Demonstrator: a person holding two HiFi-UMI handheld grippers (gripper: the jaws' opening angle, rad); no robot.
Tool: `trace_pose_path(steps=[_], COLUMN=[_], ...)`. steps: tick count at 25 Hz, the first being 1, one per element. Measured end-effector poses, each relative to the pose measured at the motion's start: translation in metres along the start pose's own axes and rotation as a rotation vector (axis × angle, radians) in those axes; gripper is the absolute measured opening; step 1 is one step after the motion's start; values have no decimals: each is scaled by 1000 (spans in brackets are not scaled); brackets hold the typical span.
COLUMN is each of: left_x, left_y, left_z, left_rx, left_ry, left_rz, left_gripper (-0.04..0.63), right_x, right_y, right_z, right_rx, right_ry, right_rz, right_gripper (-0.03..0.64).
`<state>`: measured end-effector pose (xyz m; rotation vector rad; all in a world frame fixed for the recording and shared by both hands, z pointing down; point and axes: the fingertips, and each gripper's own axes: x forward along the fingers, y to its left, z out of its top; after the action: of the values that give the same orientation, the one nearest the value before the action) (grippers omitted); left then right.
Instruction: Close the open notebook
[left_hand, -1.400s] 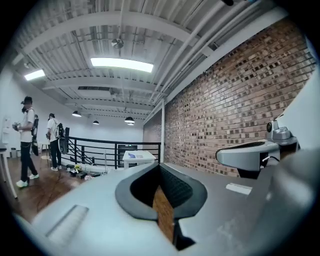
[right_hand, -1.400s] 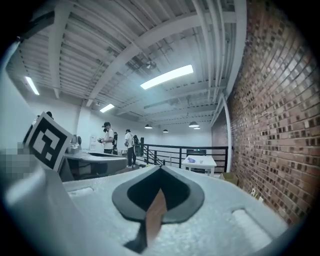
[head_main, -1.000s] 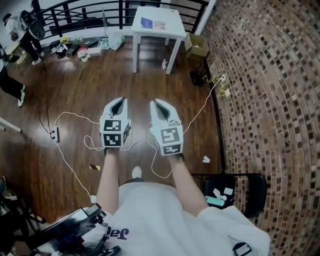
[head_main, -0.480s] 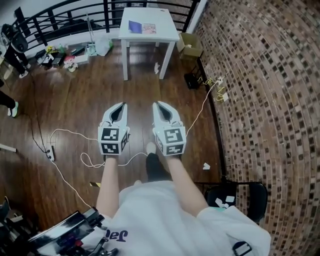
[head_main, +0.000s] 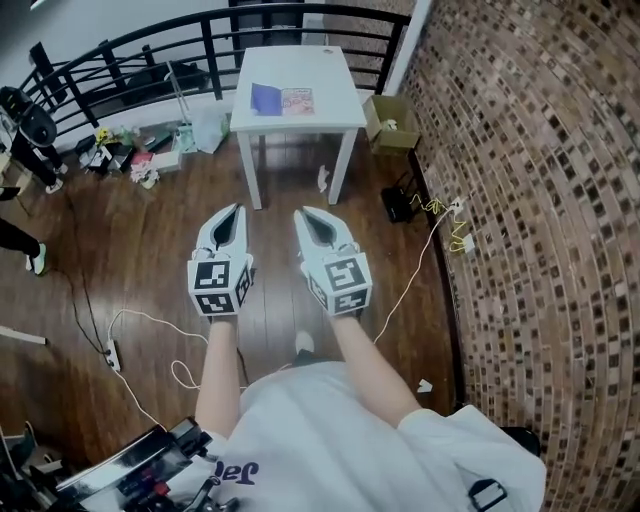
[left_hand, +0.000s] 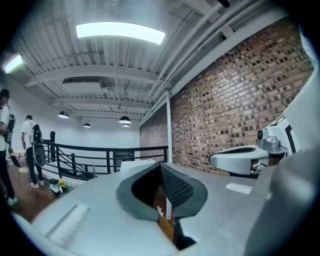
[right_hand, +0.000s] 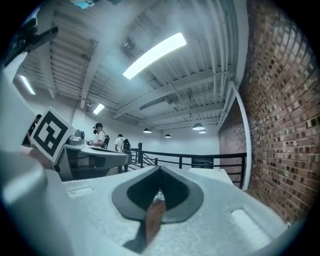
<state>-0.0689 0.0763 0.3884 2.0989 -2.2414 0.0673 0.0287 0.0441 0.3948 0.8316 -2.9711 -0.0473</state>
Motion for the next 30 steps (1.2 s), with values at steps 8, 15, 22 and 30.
trace_pose_path(steps=[8, 15, 22, 30], left_x=[110, 202, 284, 368], left_y=[30, 59, 135, 196], left_z=[10, 3, 14, 24], left_rx=[-24, -33, -46, -36], left_ry=[23, 36, 21, 21], left_rz=[-29, -61, -71, -150], left_gripper=[15, 15, 15, 15], right_x=[97, 169, 274, 382], right_y=[-71, -125, -148, -174], right_z=[-12, -25, -15, -5], right_rx=[10, 3, -17, -16], right_ry=[53, 71, 69, 59], right_rz=[20, -2, -12, -38], right_gripper=[-12, -12, -12, -12])
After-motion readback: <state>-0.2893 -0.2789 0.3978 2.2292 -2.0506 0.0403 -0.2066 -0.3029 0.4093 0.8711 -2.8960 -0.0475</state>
